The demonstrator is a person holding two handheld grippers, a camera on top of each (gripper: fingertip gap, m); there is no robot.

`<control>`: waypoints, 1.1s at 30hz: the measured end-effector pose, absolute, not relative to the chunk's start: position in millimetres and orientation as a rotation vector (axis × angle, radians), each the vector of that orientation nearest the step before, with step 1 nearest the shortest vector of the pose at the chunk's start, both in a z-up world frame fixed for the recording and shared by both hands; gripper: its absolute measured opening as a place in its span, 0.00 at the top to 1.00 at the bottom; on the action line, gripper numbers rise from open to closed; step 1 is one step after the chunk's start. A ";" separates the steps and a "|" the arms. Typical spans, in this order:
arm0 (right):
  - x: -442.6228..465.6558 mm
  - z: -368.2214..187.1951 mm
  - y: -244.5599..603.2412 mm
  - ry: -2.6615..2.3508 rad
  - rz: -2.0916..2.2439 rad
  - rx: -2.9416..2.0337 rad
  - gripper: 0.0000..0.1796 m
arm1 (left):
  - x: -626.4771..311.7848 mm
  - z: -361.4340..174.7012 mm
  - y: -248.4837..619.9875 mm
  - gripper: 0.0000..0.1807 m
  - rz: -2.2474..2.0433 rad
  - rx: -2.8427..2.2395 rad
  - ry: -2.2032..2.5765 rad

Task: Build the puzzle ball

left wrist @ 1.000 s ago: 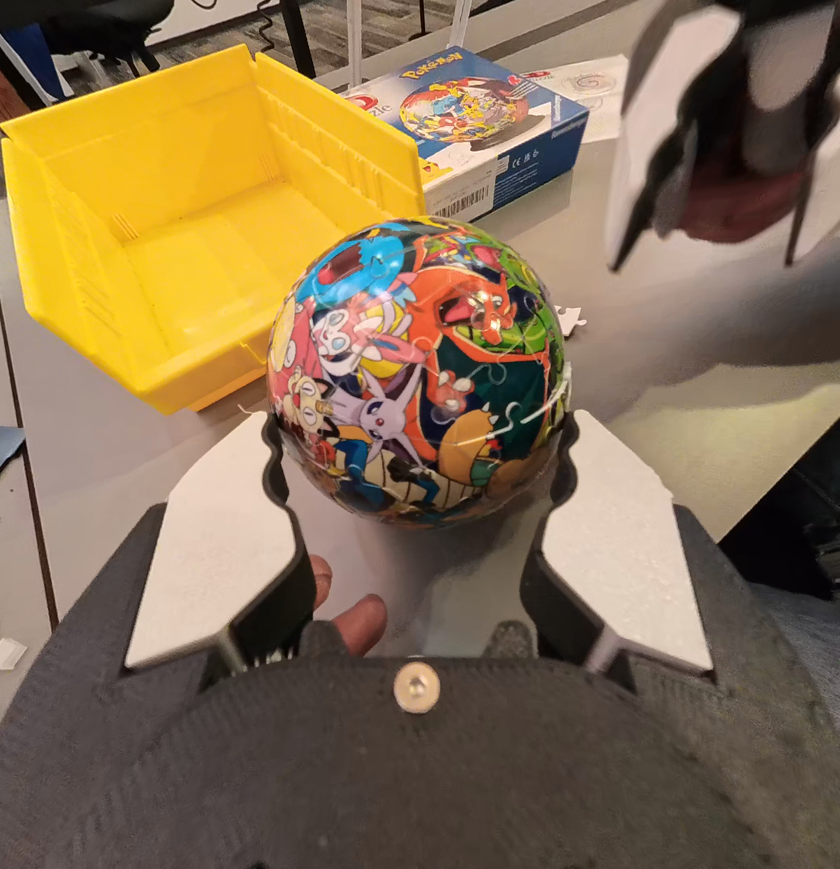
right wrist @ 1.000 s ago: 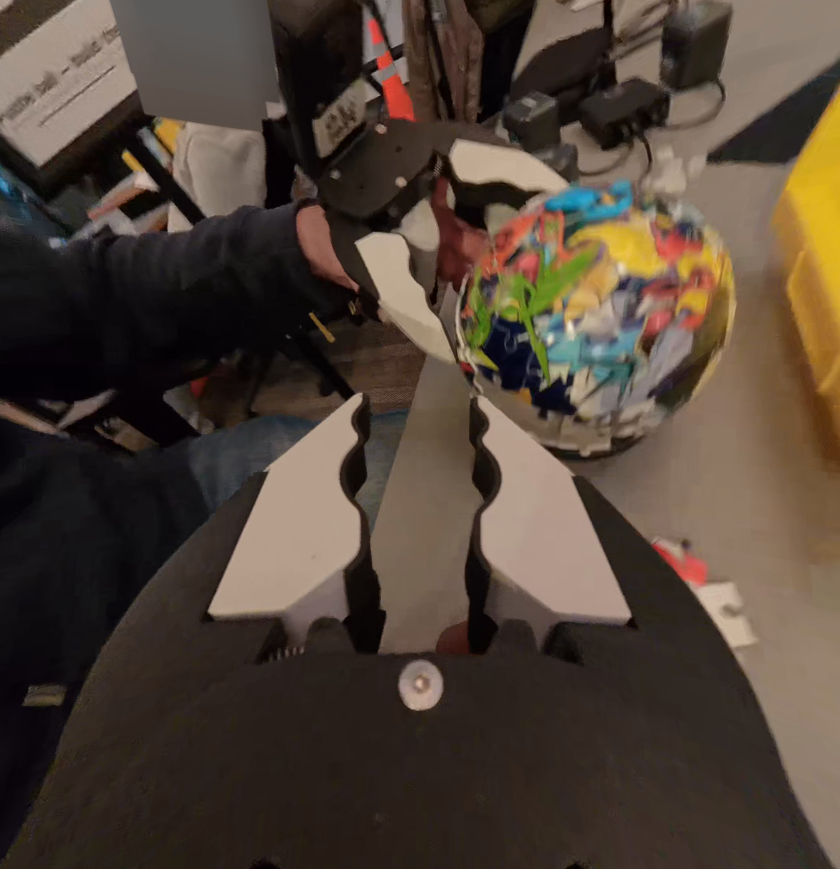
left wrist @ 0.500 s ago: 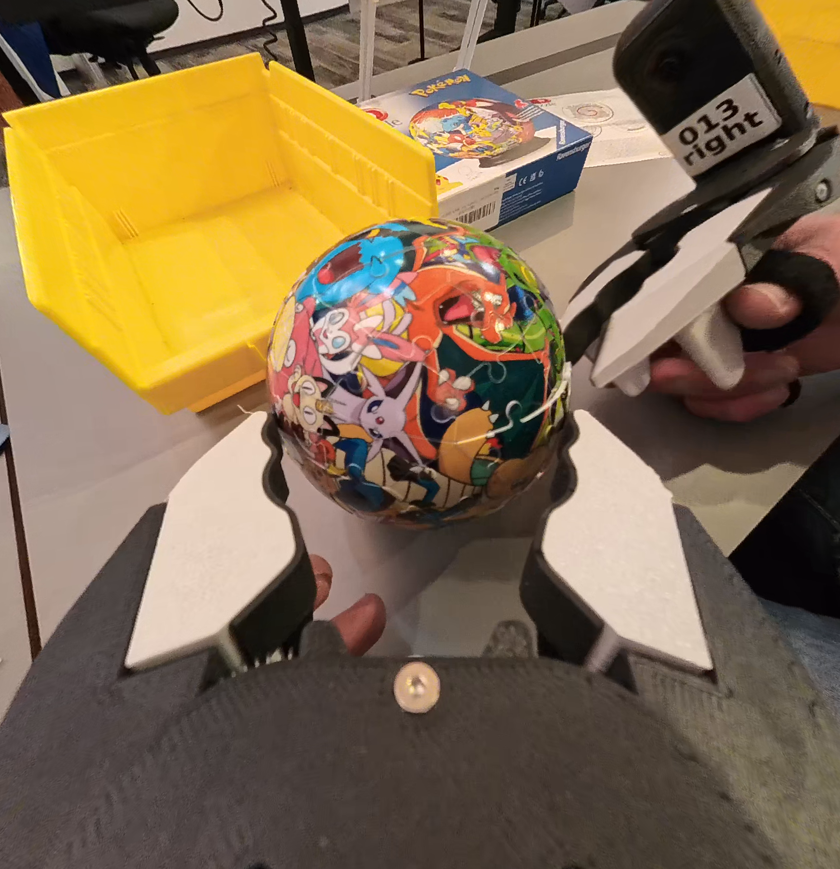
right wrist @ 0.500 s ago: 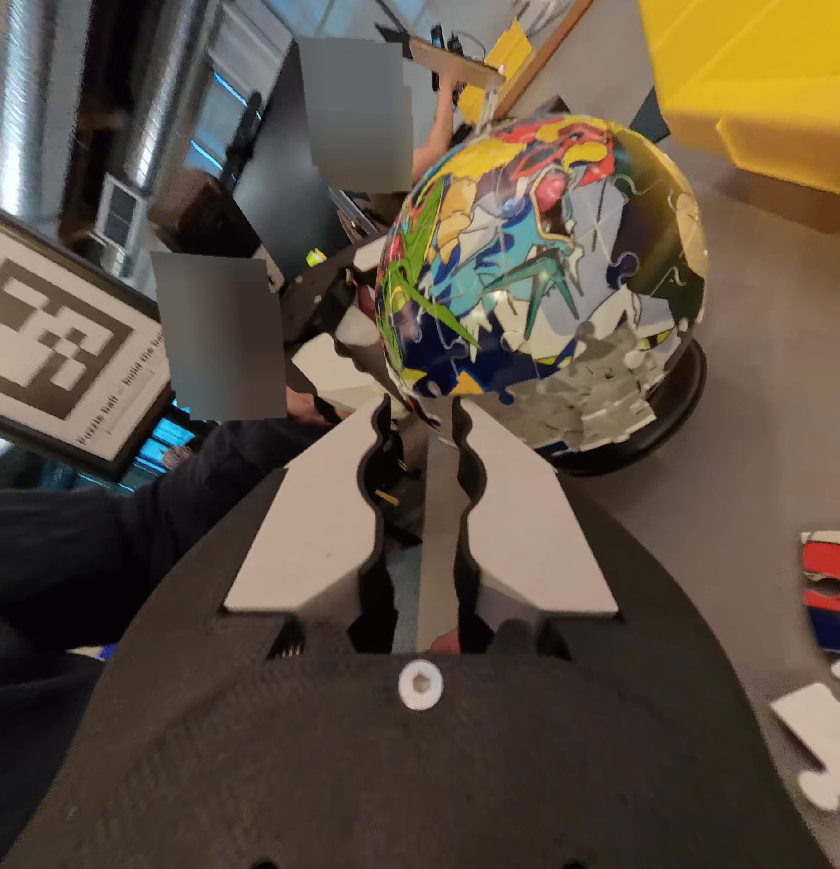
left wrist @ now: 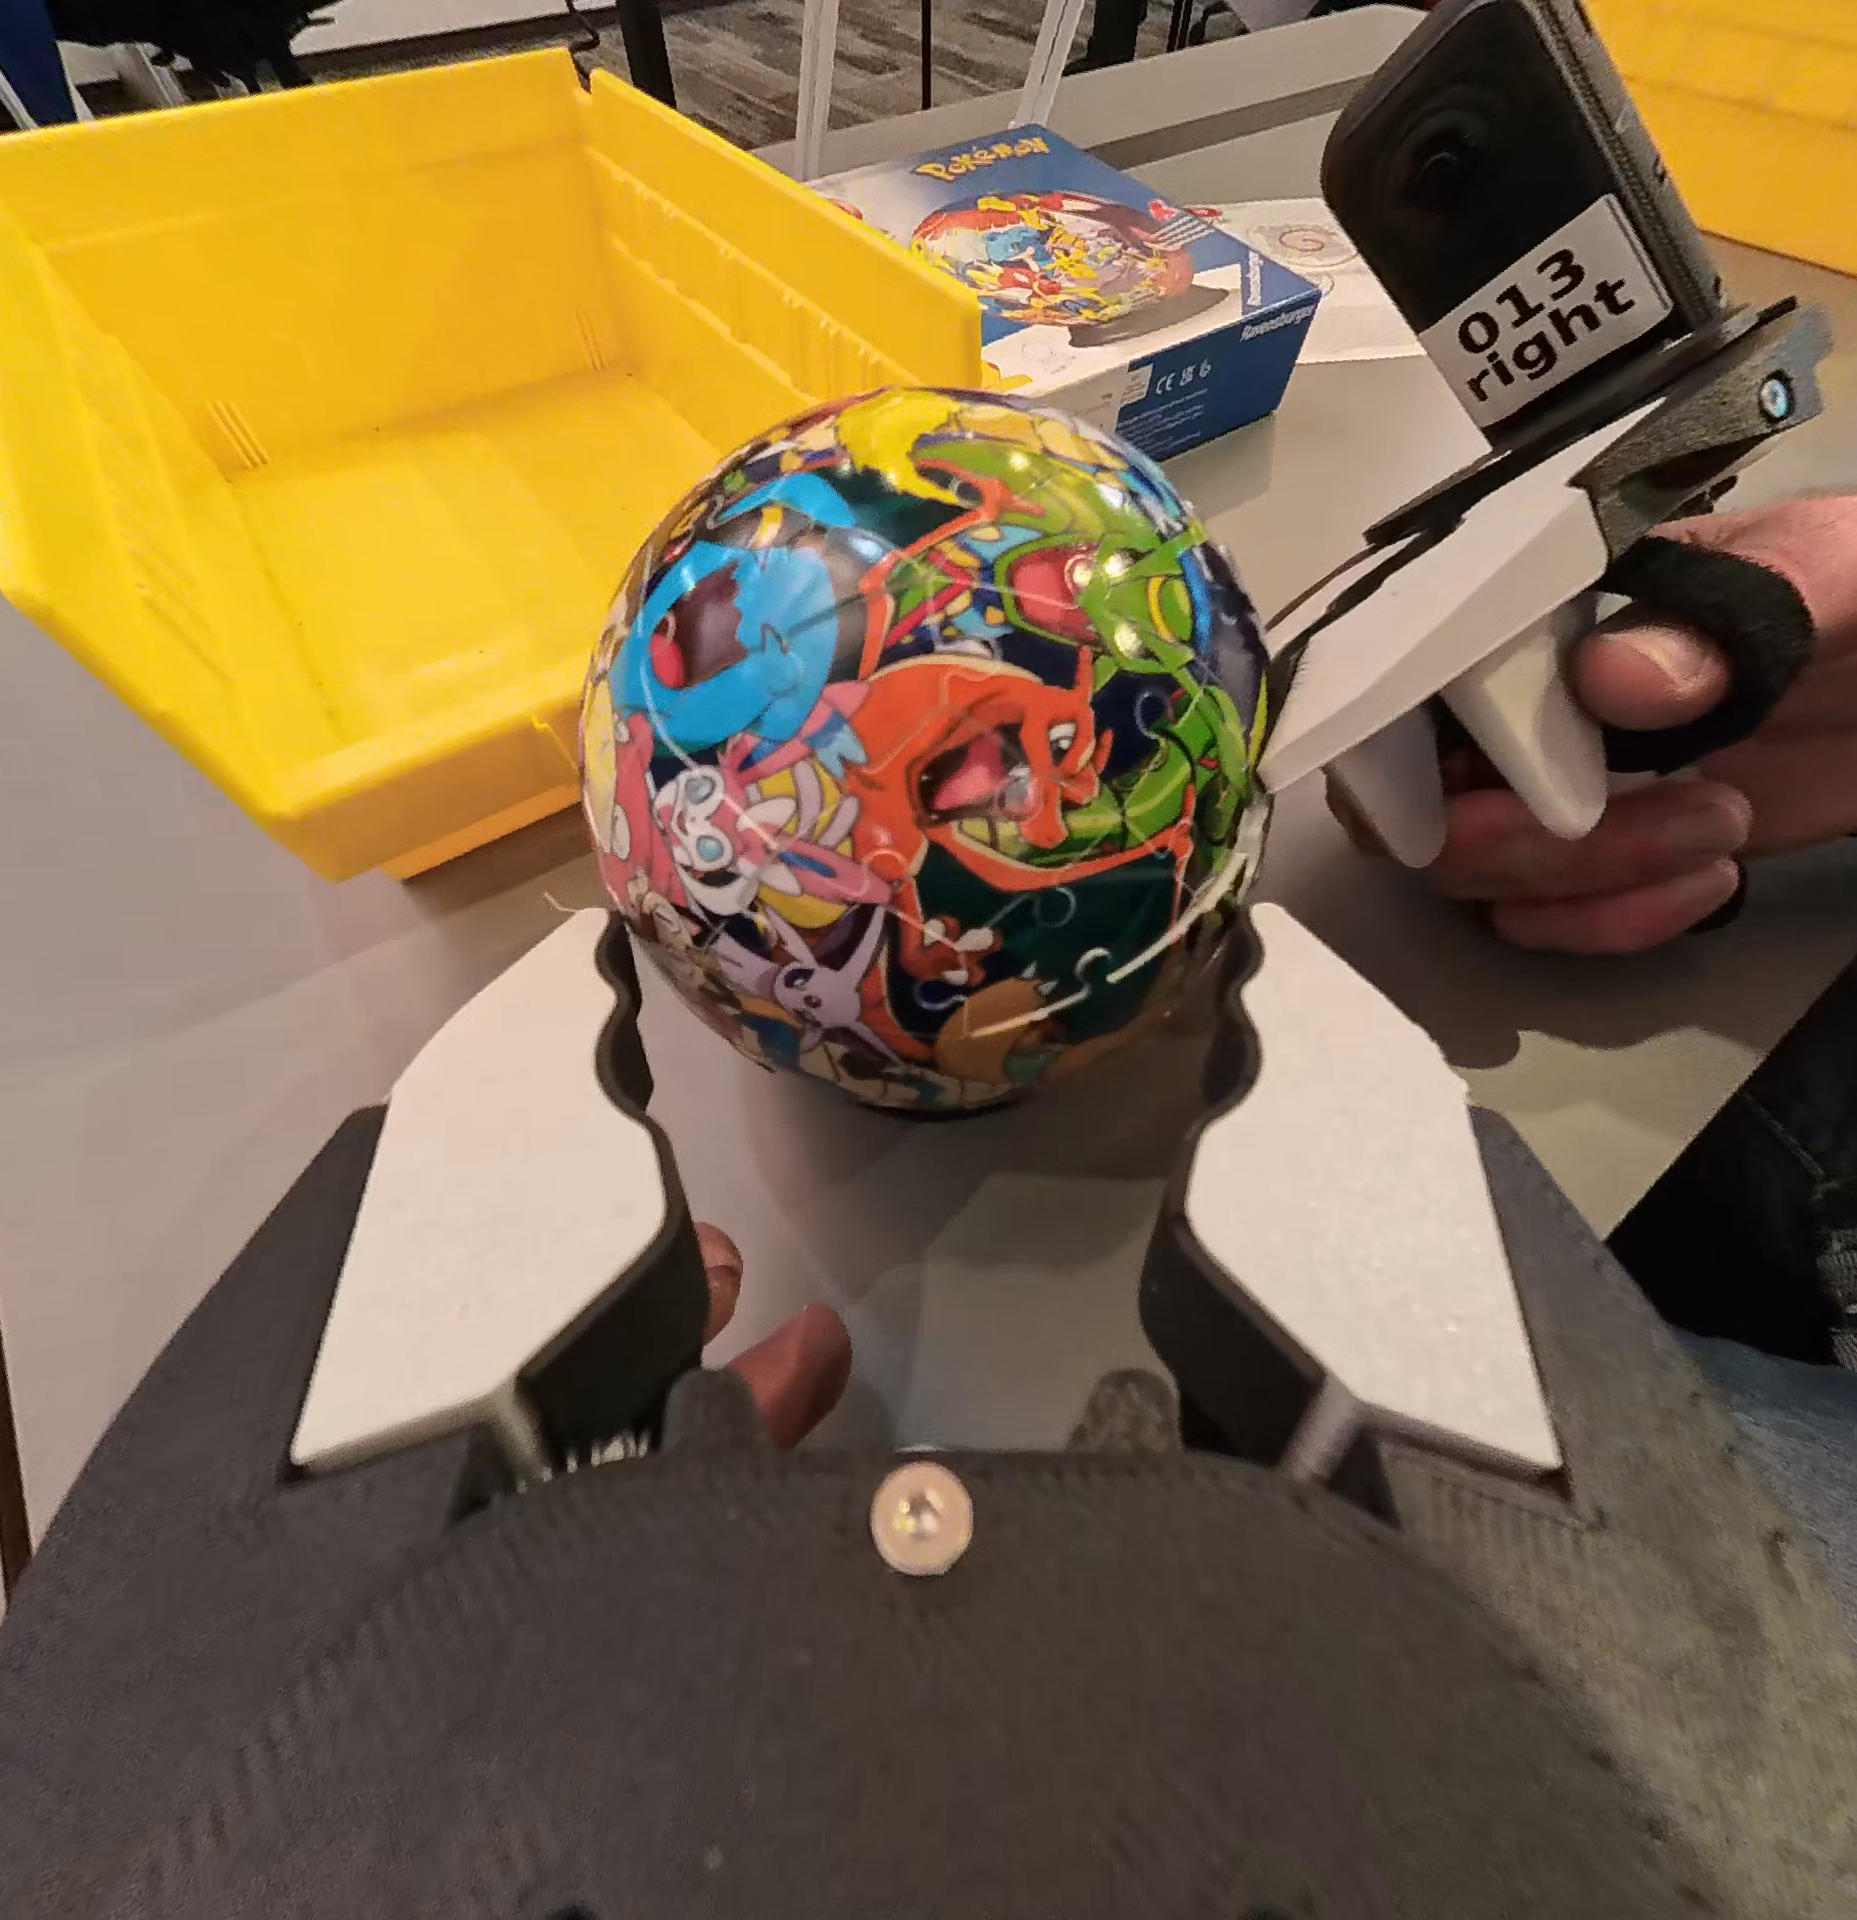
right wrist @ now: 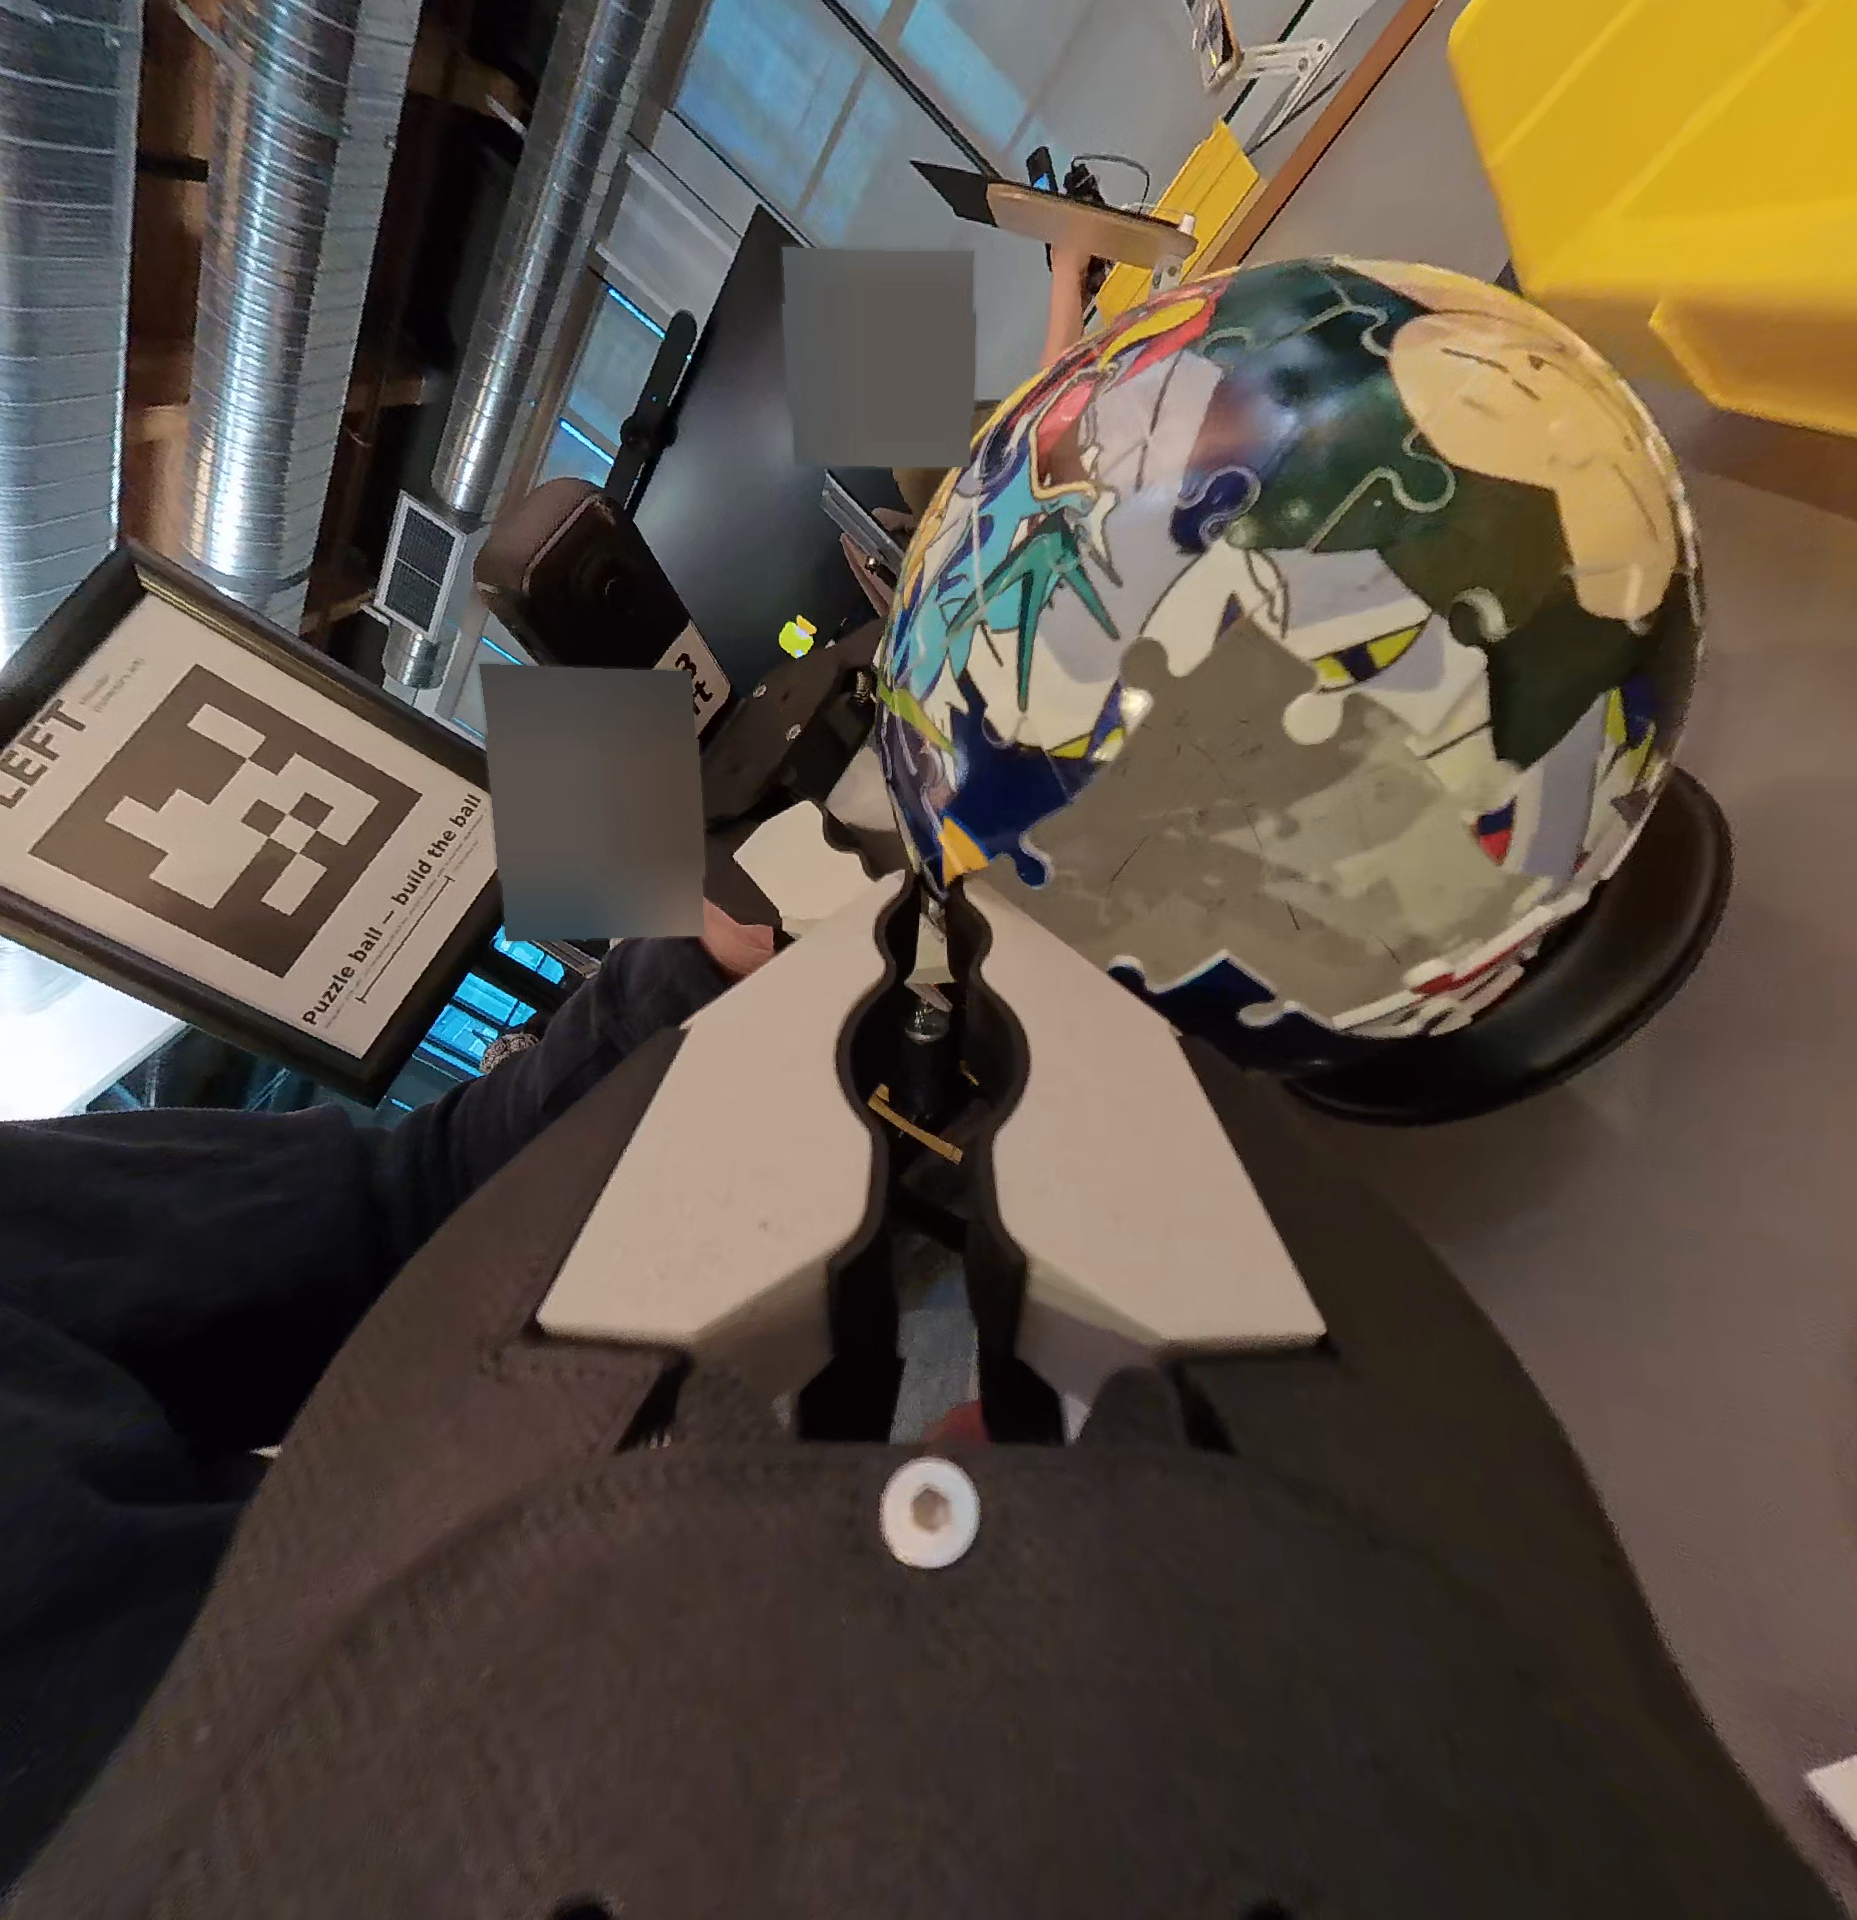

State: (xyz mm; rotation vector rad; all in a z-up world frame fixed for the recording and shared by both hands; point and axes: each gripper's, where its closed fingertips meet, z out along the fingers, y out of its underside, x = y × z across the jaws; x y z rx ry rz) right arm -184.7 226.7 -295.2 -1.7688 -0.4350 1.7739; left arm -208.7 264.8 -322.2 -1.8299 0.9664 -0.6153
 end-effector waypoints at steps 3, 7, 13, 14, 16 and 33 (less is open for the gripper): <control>-184.4 -294.6 225.5 -0.493 1.750 -1.762 0.96 | -208.5 -322.5 264.8 0.42 -0.623 -1.828 0.965; -184.2 -297.0 224.3 -0.623 1.669 -1.759 0.95 | -208.5 -322.0 266.6 0.43 -0.618 -1.823 0.975; -187.5 -300.8 228.7 -0.677 1.624 -1.774 0.97 | -210.3 -322.4 270.3 0.43 -0.611 -1.825 0.970; -188.0 -301.0 228.7 -0.687 1.618 -1.772 0.97 | -210.3 -322.3 270.8 0.43 -0.614 -1.826 0.969; -187.8 -300.3 228.7 -0.692 1.619 -1.765 0.96 | -210.1 -322.5 271.6 0.43 -0.616 -1.826 0.967; -190.6 -302.7 234.2 -0.727 1.531 -1.768 0.98 | -209.0 -323.1 277.4 0.42 -0.634 -1.829 0.956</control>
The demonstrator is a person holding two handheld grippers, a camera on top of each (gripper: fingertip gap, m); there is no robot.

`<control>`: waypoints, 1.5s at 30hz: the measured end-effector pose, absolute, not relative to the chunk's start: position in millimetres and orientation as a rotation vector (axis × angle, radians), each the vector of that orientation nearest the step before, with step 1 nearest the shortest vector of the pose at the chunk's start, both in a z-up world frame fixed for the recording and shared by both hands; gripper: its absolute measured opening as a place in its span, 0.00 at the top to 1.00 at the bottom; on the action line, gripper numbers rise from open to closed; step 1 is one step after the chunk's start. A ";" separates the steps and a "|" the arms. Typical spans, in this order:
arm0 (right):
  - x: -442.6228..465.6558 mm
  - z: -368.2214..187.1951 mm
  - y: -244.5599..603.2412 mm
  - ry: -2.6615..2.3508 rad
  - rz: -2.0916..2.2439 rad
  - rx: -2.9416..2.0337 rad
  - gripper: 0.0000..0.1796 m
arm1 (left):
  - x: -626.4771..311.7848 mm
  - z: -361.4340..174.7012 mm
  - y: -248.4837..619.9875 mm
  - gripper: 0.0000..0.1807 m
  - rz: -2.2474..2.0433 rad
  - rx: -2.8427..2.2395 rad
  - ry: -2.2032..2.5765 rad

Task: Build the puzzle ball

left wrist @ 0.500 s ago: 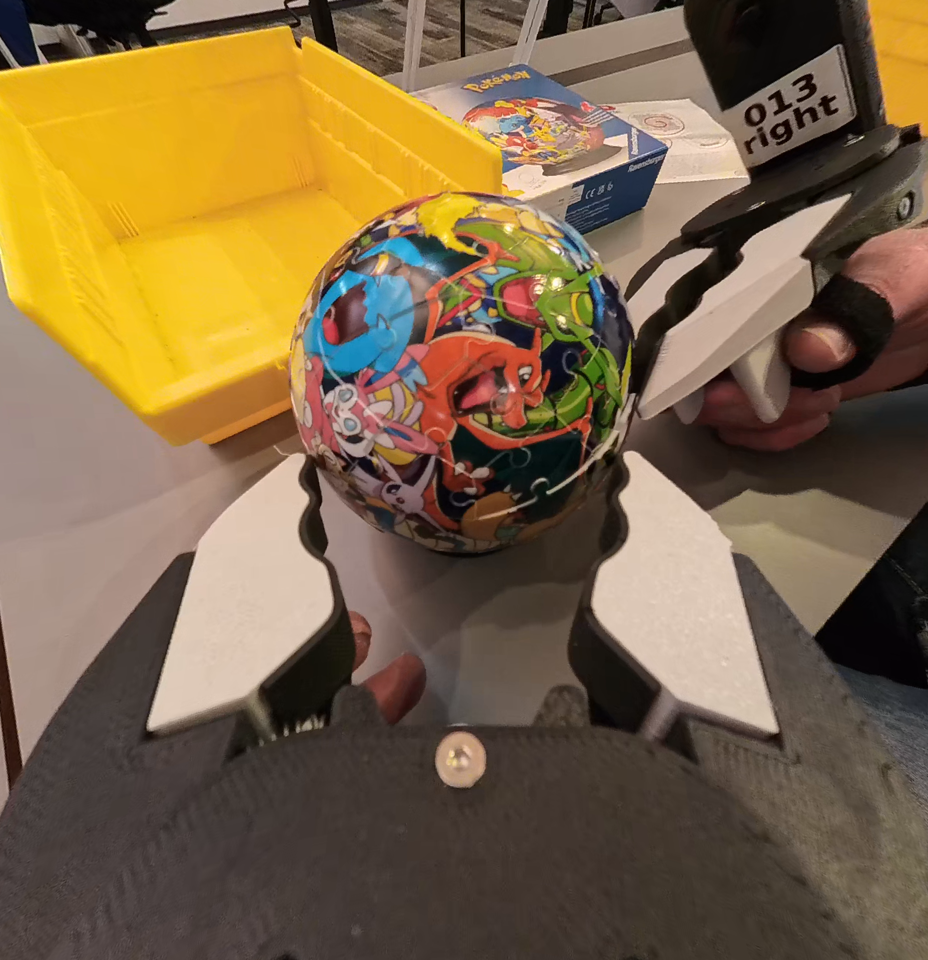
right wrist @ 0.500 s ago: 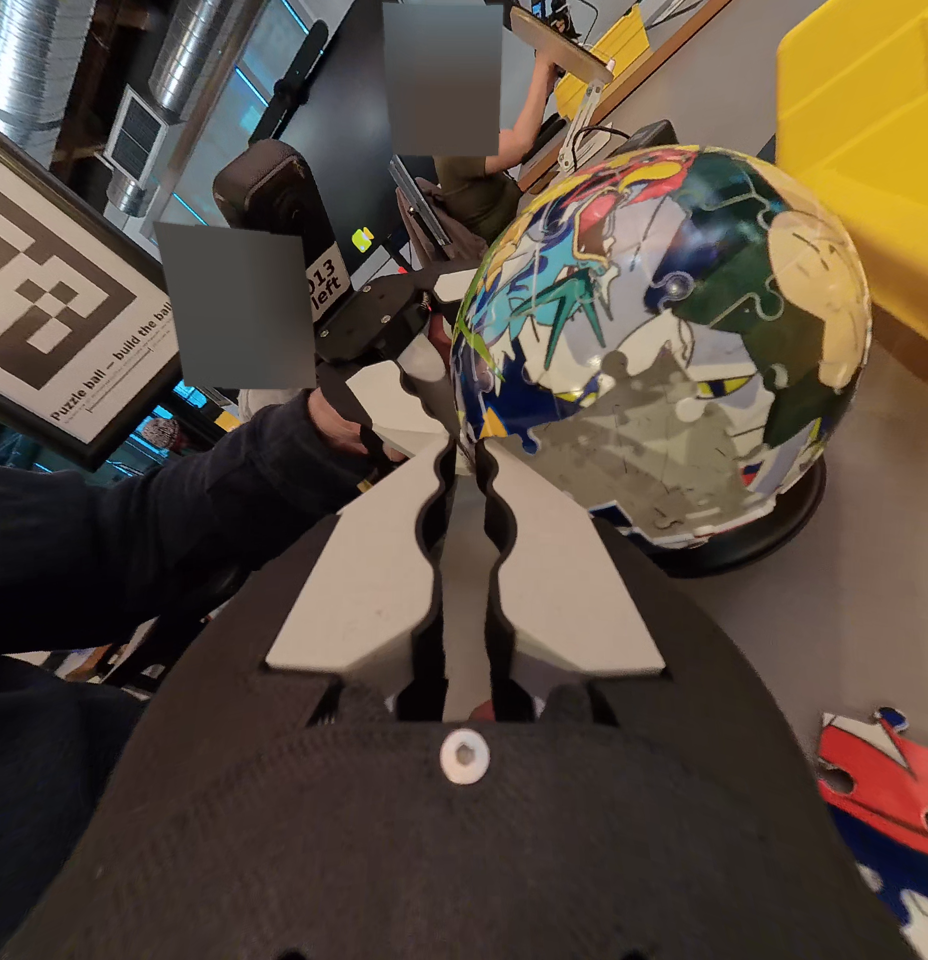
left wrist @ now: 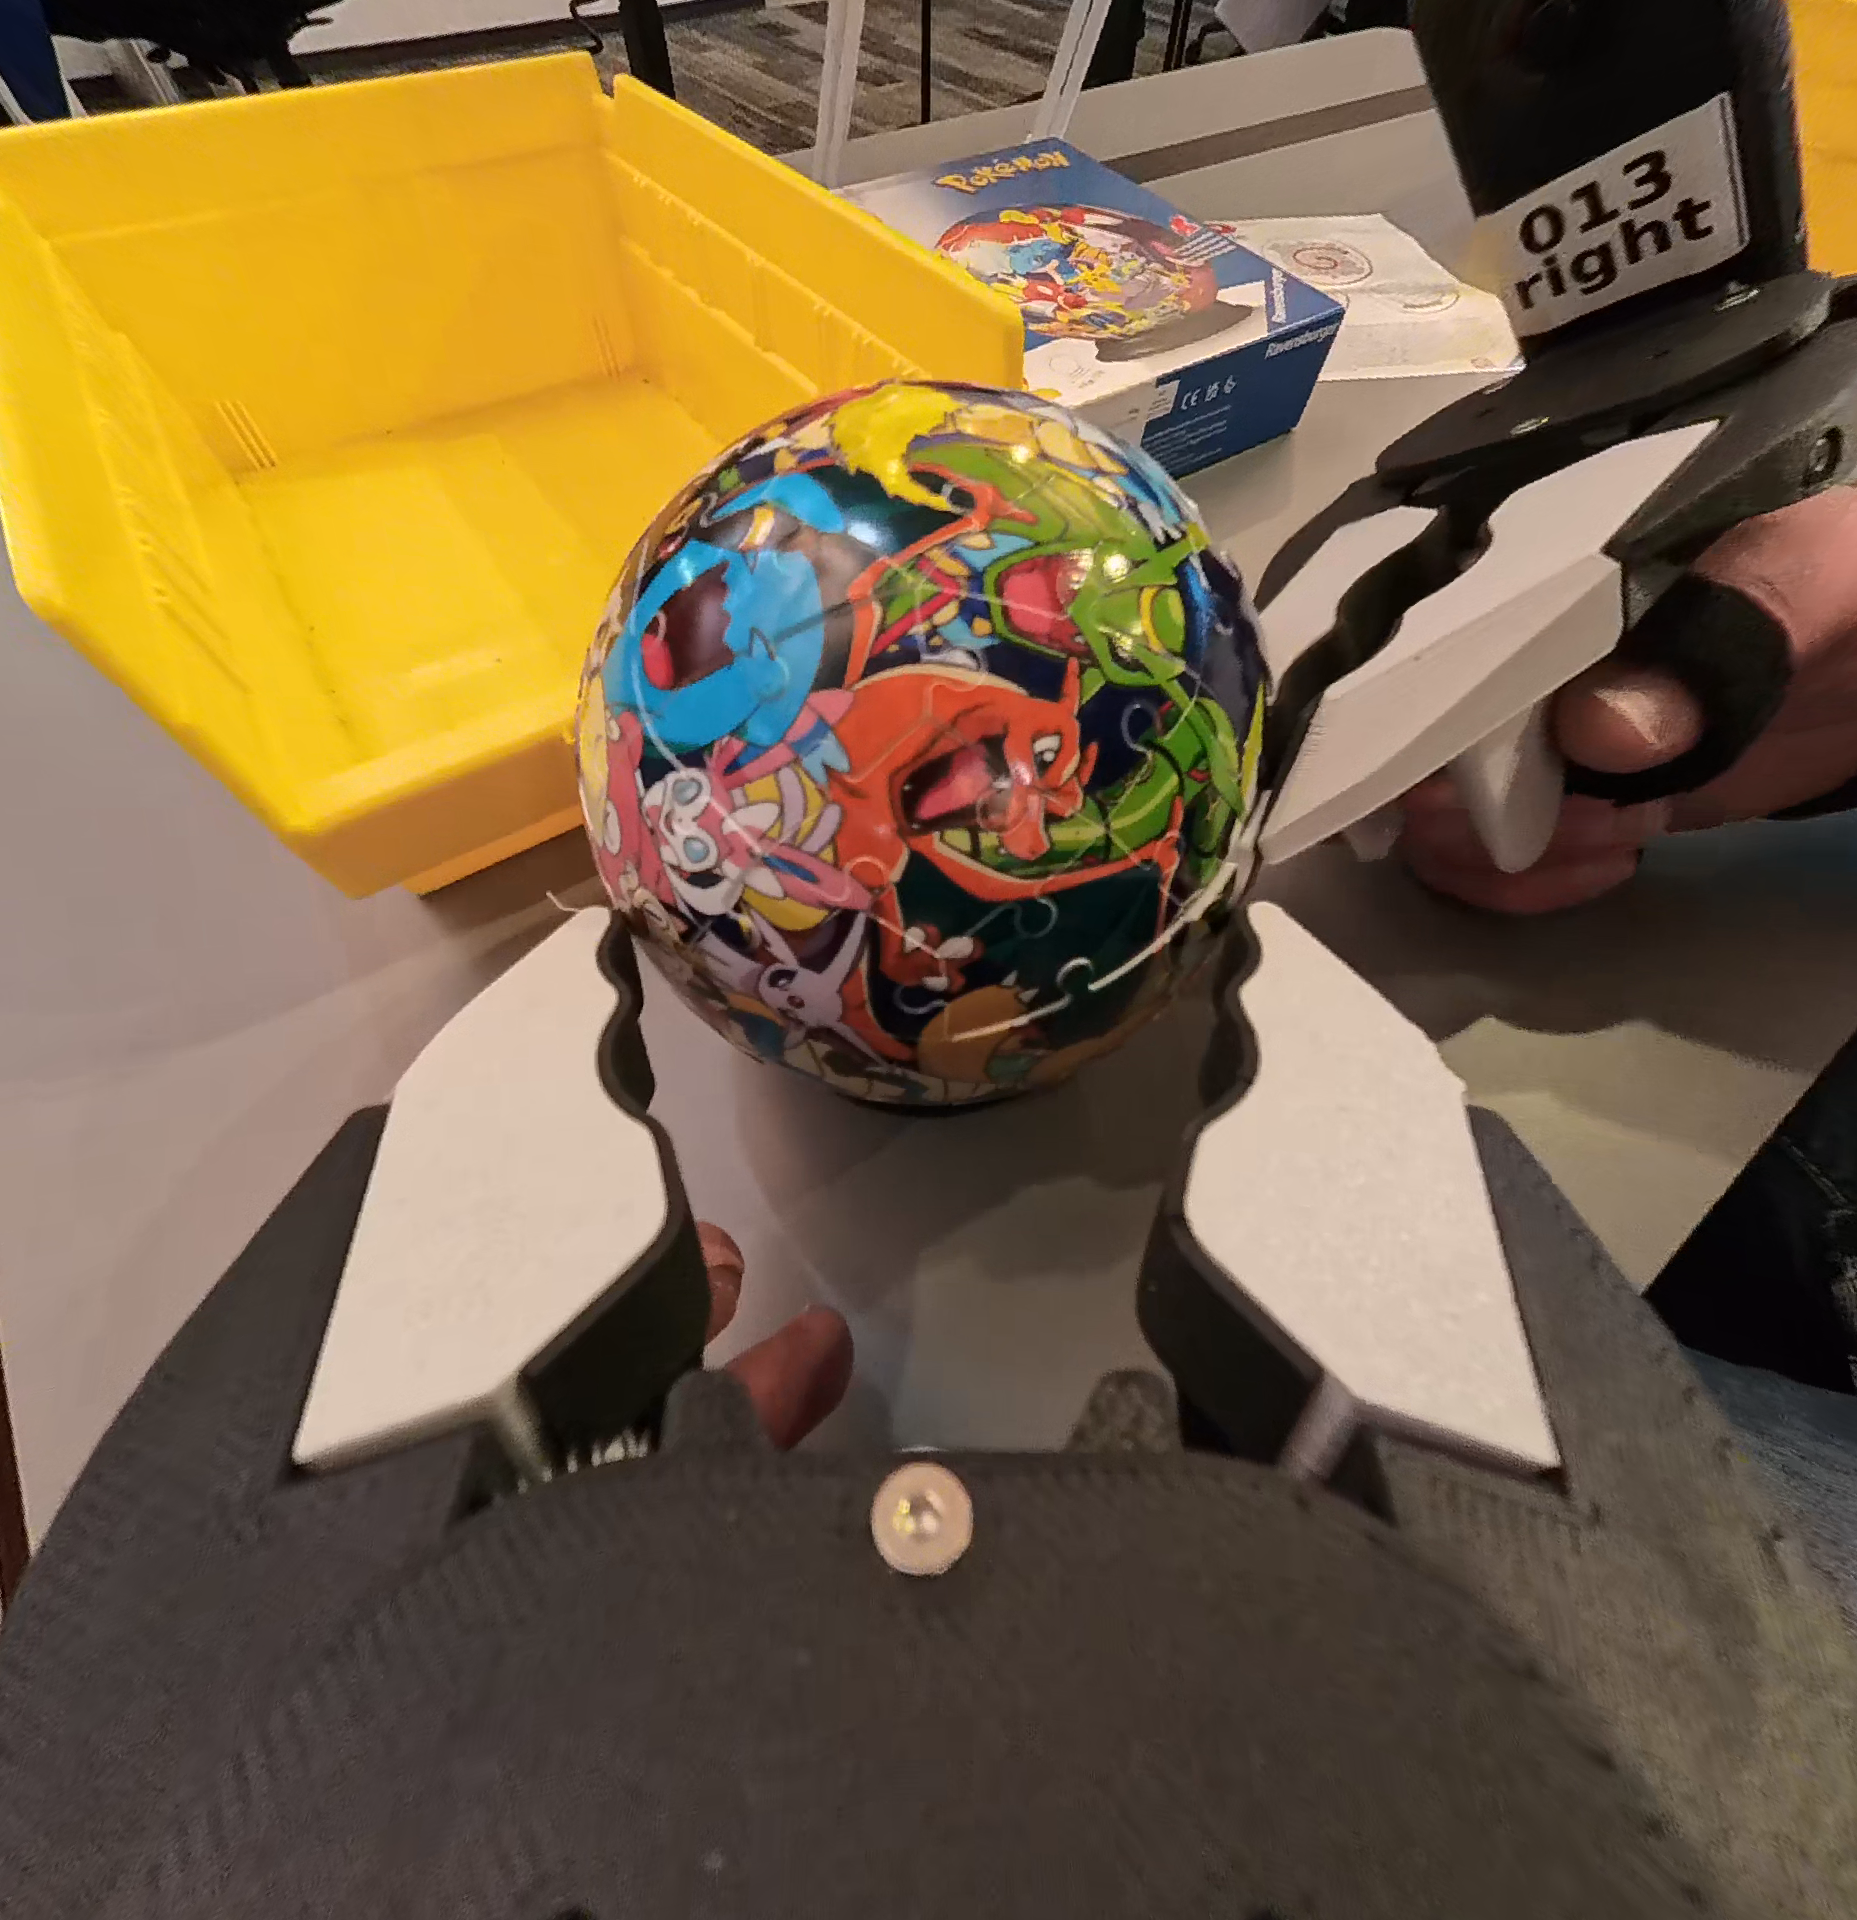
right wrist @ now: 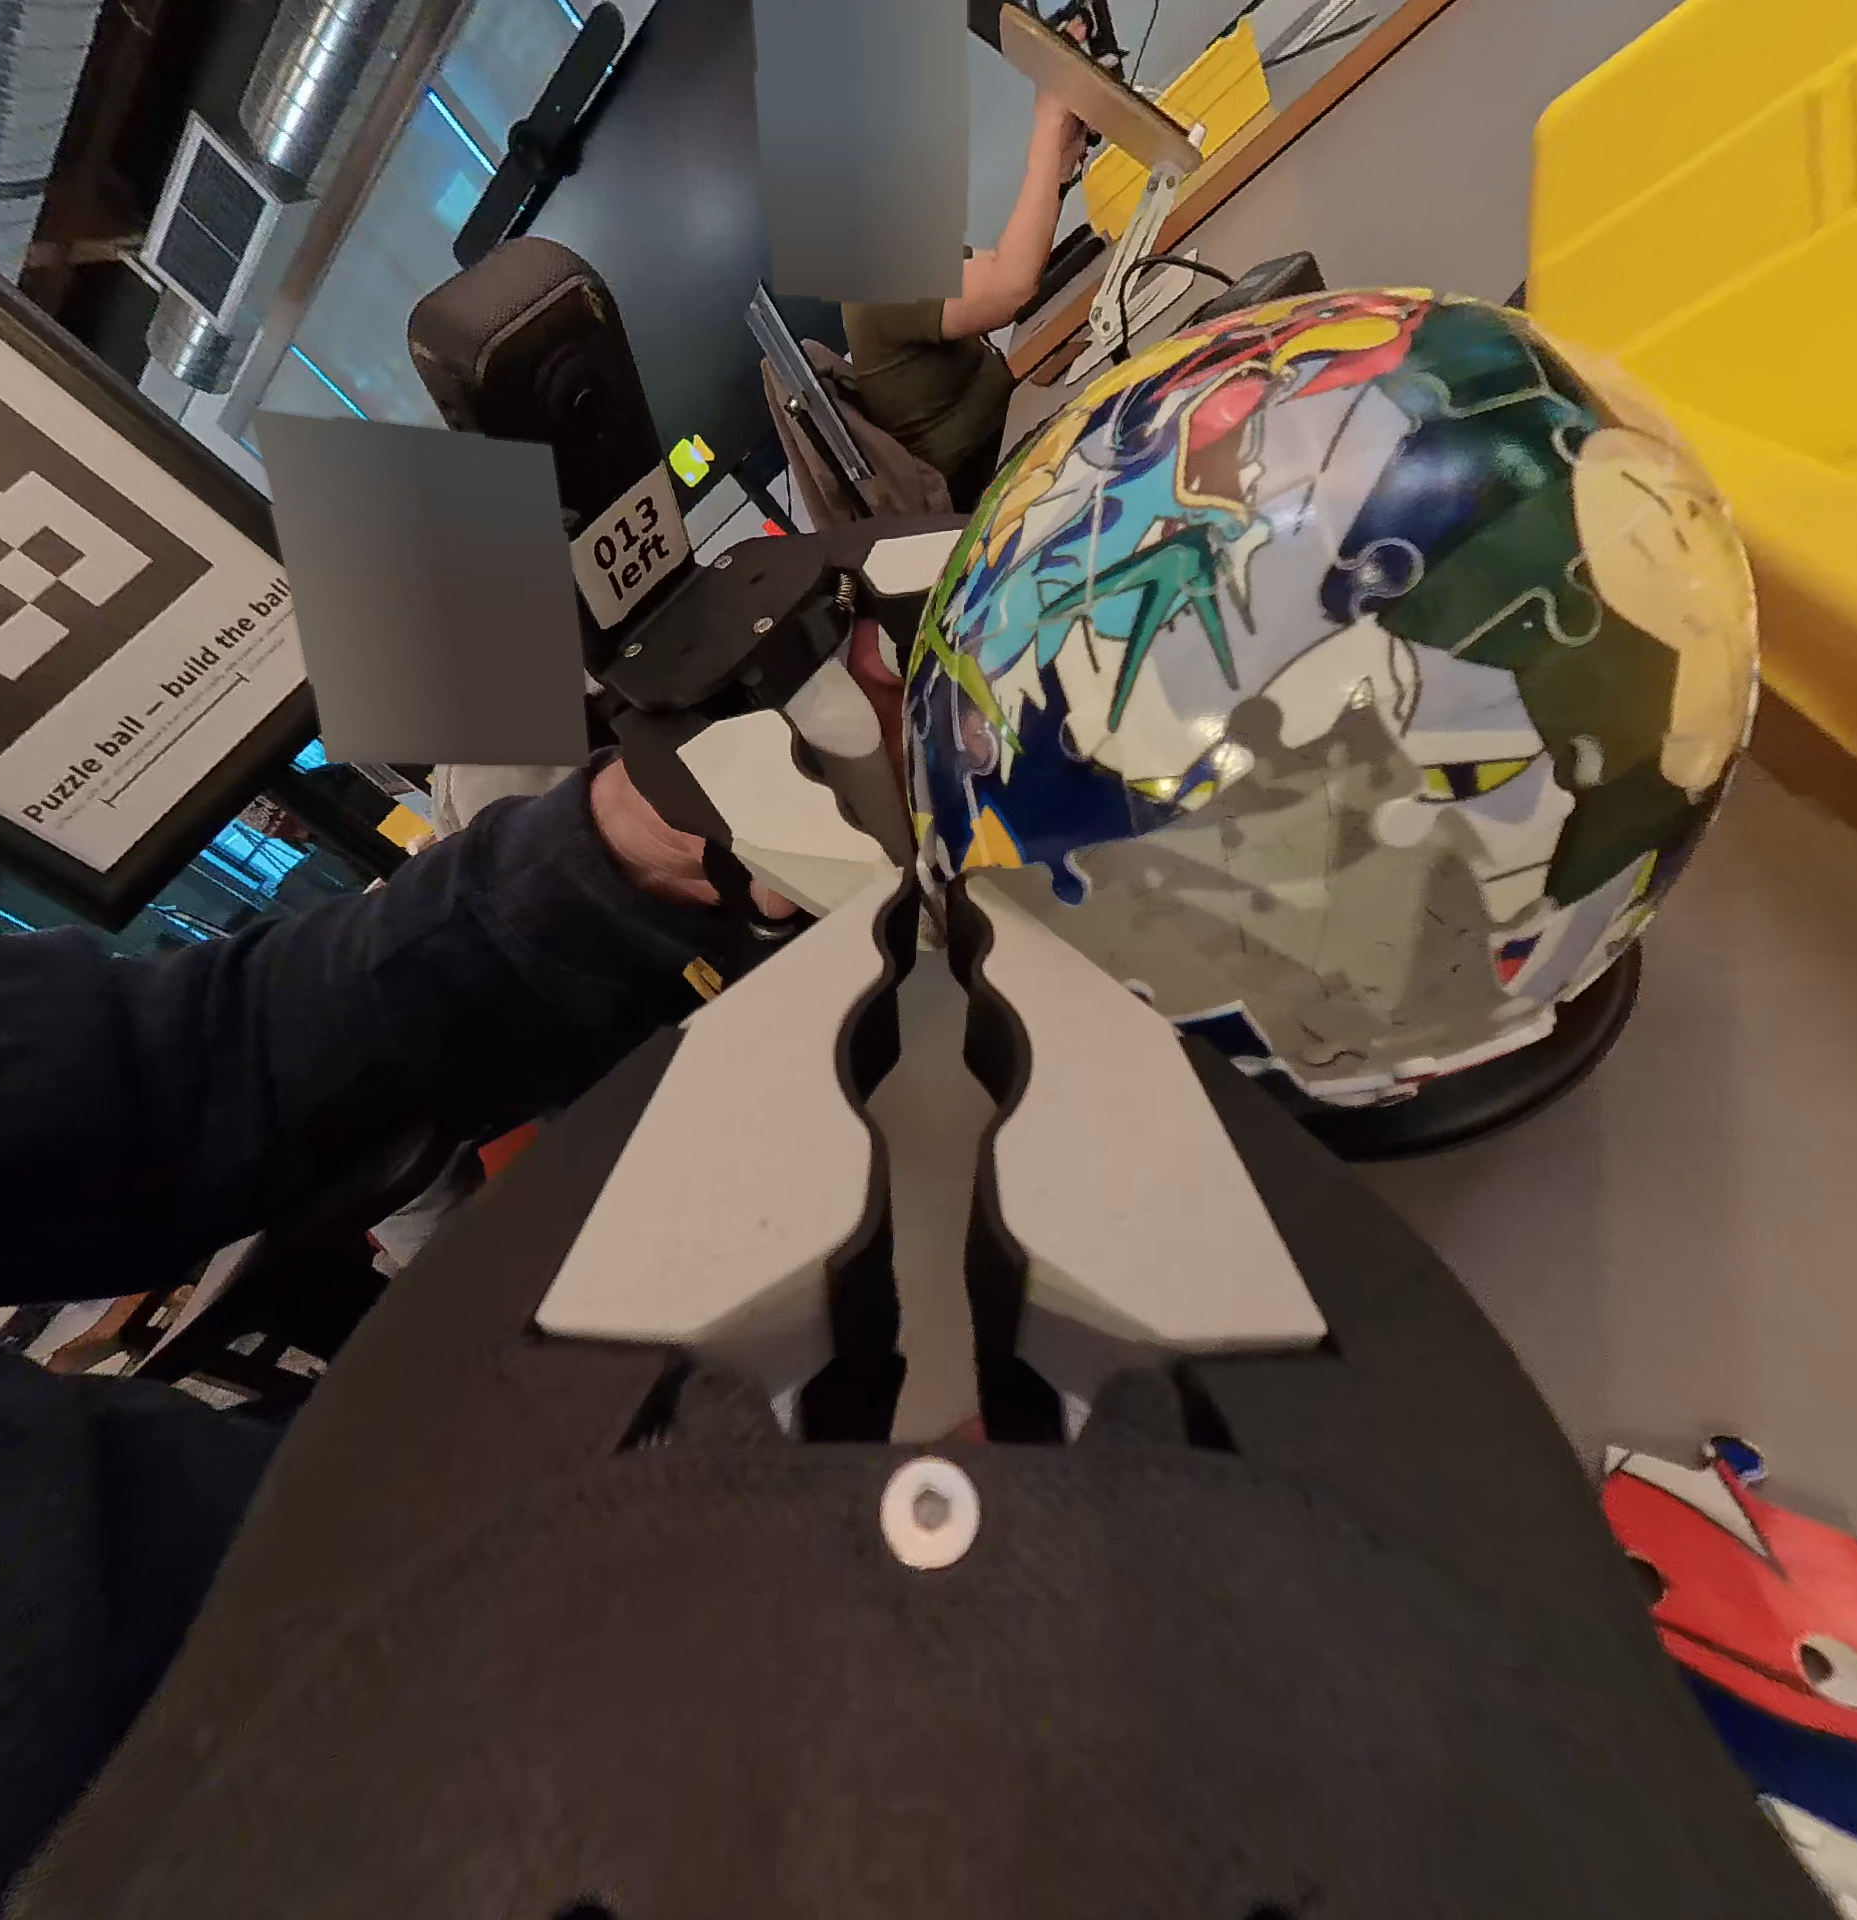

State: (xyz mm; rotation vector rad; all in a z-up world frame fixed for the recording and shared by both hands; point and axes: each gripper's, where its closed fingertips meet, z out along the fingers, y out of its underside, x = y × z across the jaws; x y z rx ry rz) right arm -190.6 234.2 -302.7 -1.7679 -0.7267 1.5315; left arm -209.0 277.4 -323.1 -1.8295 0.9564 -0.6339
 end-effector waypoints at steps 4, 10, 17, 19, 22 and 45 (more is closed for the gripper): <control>-191.3 -303.0 234.1 -0.731 1.521 -1.774 0.98 | -207.6 -324.1 277.6 0.42 -0.650 -1.843 0.953; -191.0 -302.8 236.3 -0.717 1.524 -1.777 0.98 | -209.5 -323.3 278.1 0.44 -0.649 -1.847 0.954; -189.1 -303.5 234.1 -0.763 1.521 -1.767 0.98 | -220.2 -305.4 281.3 0.45 -0.558 -1.776 1.007; -188.9 -303.8 233.2 -0.769 1.533 -1.770 0.99 | -215.6 -304.2 280.8 0.45 -0.563 -1.765 1.020; -188.1 -304.0 233.7 -0.765 1.534 -1.770 0.99 | -209.1 -306.5 280.7 0.44 -0.564 -1.767 1.038; -188.6 -299.2 243.8 -0.673 1.612 -1.763 0.99 | -207.3 -313.4 286.6 0.44 -0.572 -1.799 1.007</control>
